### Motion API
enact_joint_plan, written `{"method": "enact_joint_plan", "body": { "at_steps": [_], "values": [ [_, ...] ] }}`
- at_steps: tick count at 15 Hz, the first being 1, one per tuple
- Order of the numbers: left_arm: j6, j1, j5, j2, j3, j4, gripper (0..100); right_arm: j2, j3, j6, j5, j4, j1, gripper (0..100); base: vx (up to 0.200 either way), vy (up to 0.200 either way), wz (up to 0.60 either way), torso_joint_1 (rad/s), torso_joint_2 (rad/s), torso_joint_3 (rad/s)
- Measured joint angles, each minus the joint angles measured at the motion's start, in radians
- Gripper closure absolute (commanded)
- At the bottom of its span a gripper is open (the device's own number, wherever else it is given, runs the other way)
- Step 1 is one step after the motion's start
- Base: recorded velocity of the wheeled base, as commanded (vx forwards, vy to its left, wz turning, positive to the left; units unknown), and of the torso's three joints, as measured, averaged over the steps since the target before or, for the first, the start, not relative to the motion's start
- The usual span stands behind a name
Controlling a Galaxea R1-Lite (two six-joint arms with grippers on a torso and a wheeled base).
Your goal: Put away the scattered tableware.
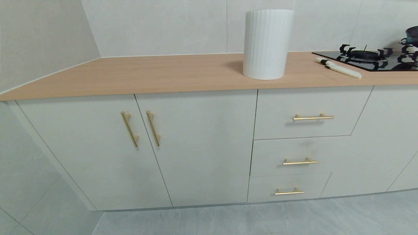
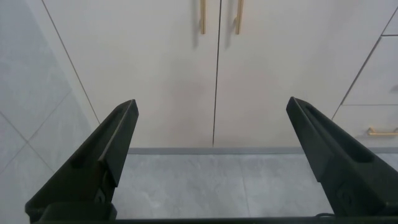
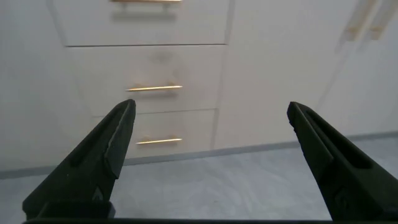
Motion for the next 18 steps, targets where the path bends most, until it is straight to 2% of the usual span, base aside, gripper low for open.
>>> {"method": "enact_joint_plan", "body": {
  "at_steps": [3, 16, 18],
  "values": [
    [0.000, 0.000, 0.000, 0.000, 0.000, 0.000, 0, 0.003, 0.004, 0.031, 0.113, 0.056, 0.004, 0, 0.000, 0.000, 0.00, 0.000, 0.00, 0.000],
    [0.001, 0.000, -0.001, 0.000, 0.000, 0.001, 0, -0.005, 0.006, 0.058, 0.112, 0.053, 0.004, 0, 0.000, 0.000, 0.00, 0.000, 0.00, 0.000],
    [0.000, 0.000, 0.000, 0.000, 0.000, 0.001, 0, -0.005, 0.006, 0.058, 0.112, 0.053, 0.004, 0, 0.200, 0.000, 0.00, 0.005, 0.00, -0.002]
  ]
}}
